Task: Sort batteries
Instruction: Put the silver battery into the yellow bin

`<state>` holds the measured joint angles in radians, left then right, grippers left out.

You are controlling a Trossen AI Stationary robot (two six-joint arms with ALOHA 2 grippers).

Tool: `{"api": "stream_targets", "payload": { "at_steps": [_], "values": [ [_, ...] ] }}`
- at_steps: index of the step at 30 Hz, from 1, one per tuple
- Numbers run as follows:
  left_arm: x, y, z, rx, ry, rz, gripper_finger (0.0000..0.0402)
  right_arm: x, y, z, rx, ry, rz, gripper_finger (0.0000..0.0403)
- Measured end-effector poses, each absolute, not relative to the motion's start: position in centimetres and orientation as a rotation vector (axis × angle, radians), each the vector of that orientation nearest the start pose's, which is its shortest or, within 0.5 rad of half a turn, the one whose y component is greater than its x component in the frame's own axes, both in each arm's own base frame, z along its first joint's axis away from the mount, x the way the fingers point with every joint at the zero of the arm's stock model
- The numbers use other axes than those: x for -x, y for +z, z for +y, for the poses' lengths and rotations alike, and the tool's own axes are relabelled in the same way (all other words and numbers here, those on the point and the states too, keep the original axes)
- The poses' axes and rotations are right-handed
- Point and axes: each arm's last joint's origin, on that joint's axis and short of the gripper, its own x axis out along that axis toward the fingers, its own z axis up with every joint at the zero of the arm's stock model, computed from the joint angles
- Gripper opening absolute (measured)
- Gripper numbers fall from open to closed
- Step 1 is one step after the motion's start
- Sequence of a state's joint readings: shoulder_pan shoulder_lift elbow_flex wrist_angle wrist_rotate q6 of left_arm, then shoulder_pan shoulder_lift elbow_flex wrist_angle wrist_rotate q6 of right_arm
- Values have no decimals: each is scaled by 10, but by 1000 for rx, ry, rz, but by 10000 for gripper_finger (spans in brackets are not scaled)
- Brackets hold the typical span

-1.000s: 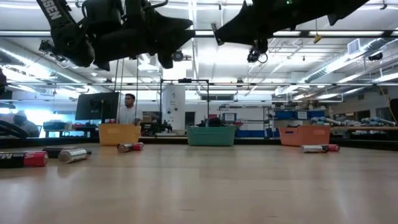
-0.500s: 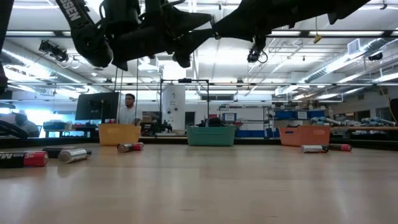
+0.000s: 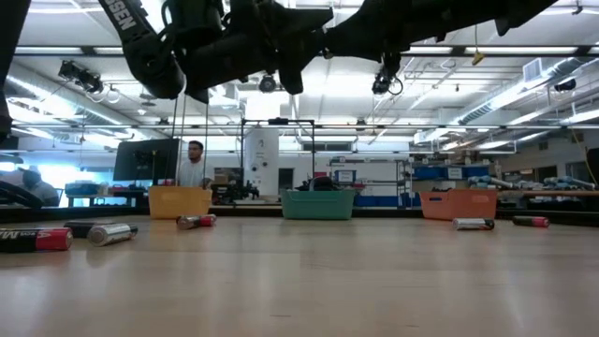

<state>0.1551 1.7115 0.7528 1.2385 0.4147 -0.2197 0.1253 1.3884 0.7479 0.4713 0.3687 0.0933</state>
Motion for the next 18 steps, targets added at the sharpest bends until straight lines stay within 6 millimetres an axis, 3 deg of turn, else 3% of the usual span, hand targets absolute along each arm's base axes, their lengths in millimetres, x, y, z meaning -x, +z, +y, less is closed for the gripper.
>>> {"api": "stream_targets", "payload": {
  "at_steps": [7,14,18],
  "values": [
    [-335,225,41,114,-282,-243,56,-297,249,27,-49,-243,151,55],
    [-335,226,41,99,-286,-254,55,-297,249,27,-49,-244,148,55],
    [-333,228,45,105,-290,-253,55,-297,250,26,-42,-251,145,88]
  ]
}}
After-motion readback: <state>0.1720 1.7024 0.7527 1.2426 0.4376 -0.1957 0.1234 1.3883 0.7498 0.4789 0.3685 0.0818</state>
